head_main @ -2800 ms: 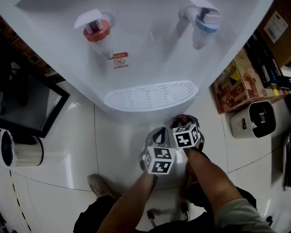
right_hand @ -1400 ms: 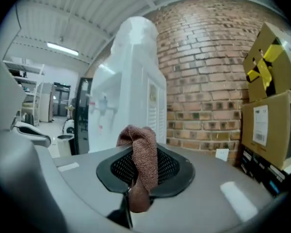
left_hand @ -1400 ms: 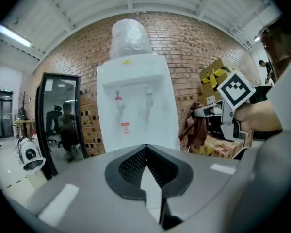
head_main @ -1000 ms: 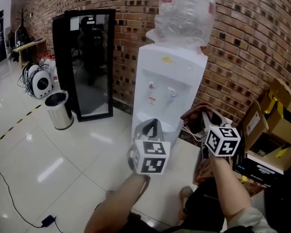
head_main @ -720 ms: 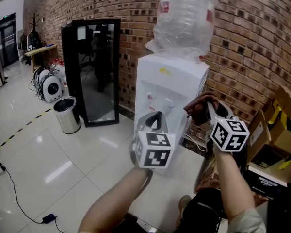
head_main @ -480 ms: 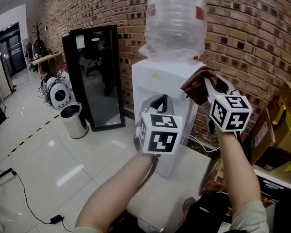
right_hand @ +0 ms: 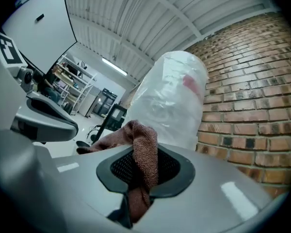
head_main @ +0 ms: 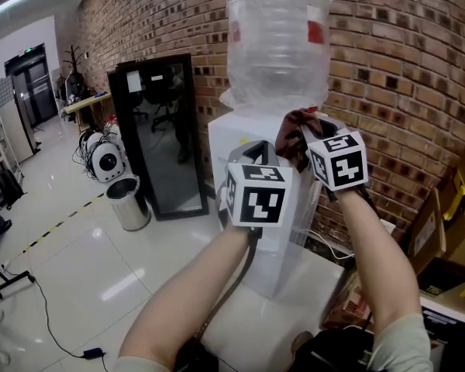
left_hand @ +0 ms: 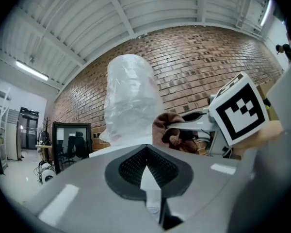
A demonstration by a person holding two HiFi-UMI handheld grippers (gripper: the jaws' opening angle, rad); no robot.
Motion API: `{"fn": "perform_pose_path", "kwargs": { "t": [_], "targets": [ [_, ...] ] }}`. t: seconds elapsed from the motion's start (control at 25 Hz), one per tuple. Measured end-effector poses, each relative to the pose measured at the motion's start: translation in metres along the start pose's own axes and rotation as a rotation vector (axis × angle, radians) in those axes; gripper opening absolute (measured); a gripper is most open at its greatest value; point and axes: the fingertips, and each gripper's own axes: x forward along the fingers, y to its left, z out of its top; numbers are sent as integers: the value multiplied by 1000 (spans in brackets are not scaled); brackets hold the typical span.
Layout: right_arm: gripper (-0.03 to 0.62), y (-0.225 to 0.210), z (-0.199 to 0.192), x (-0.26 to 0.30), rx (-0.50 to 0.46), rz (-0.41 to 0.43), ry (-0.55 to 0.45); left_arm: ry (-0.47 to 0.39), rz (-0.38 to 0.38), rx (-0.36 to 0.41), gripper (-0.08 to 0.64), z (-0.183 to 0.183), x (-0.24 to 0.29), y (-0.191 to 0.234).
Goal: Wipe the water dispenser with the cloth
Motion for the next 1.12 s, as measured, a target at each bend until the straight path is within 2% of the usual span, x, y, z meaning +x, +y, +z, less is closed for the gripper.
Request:
{"fn": "perform_pose_path", "kwargs": {
  "t": [0.24,0.48,0.6,0.88,1.12],
  "targets": [
    [78,-8,-15,-16,13,-26,-40,5,-4,50,0,-19,12,-15],
    [77,-7,-38,-38,89,-63,-78,-5,-46,-13,0,-43,3,-31],
    [77,-1,-62,-40,125,-62,-68,1,-55,-45,0,-61,0,-40],
    [77,21,-111,-46,207,-47,-36,41,-47,9,0,-114,-1,-50],
    [77,45,-165,-50,237,-29,46,77,-74,-24,0,-164,-2,-56]
  ]
}}
